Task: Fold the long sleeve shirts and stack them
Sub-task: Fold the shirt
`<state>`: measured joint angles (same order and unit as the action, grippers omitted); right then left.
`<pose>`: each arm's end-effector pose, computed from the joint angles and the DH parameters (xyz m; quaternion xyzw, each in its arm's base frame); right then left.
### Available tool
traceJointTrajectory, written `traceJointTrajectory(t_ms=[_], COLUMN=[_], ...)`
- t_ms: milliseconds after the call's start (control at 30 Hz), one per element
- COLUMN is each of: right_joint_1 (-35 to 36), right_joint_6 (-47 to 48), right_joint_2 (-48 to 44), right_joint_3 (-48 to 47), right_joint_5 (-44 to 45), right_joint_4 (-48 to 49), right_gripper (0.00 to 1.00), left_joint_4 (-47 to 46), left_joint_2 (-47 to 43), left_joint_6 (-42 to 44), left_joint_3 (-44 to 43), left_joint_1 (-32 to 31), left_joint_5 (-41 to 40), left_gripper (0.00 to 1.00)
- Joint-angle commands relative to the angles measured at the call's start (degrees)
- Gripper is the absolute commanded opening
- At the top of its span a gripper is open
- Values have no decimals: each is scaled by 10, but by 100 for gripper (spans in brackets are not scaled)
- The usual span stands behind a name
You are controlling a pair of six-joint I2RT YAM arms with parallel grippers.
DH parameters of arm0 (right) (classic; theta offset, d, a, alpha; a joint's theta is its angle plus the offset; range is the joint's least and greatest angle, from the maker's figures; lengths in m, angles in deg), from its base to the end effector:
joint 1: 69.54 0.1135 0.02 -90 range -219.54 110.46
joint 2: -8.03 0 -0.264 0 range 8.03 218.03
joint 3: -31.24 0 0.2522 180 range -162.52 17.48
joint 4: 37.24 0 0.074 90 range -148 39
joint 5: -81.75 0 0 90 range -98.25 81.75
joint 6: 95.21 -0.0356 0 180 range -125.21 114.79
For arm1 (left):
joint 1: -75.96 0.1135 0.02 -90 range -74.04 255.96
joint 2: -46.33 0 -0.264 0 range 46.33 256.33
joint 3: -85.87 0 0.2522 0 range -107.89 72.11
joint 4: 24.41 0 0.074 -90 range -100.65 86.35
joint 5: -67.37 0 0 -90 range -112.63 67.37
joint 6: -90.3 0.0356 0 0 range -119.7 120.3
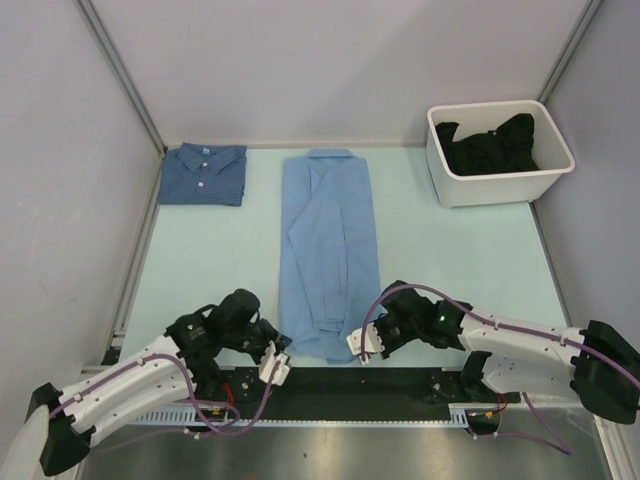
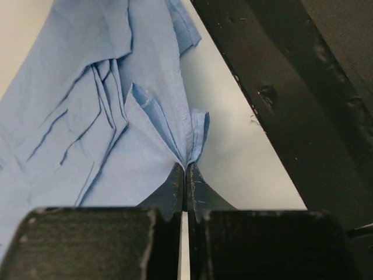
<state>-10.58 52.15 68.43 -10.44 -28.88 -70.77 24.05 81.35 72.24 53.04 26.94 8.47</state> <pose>0.0894 0.1728 0.1773 -0.8214 0.4419 0.1739 0.3159 0.0662 -0.1042 0.1746 0.8339 0.3684 -0.1830 0.3680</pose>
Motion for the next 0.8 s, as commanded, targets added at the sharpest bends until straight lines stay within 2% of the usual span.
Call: traceJointTrajectory(t_ms=[0, 233, 367, 467, 533, 567, 767], right_joint_1=[-12, -53, -108, -171, -226, -242, -345], right_joint_6=[-35, -38, -34, -16, 0, 5, 29], right_joint_2=[-15, 5, 23, 66, 98, 143, 327], right_joint_3=[-35, -76, -118, -168, -199, -219, -412], right_joint_5=[-2, 2, -19, -48, -74, -83, -135], right_joint_4=[-26, -17, -16, -12, -4, -3, -3], right_gripper=[0, 0, 0, 0, 0, 0, 0], left_joint_4=[37, 5, 17, -10, -31, -37, -60], left_joint_2=[37, 82, 136, 187, 248, 276, 501], left_joint_6=[-44, -63, -66, -73, -81, -86, -138], left_joint_3=[-40, -85, -142, -184, -227, -248, -435], left_joint_1=[5, 74, 122, 159, 185, 195, 276], left_joint_5=[14, 45, 85, 96, 93, 94, 78], left_gripper=[0, 0, 0, 0, 0, 0, 0])
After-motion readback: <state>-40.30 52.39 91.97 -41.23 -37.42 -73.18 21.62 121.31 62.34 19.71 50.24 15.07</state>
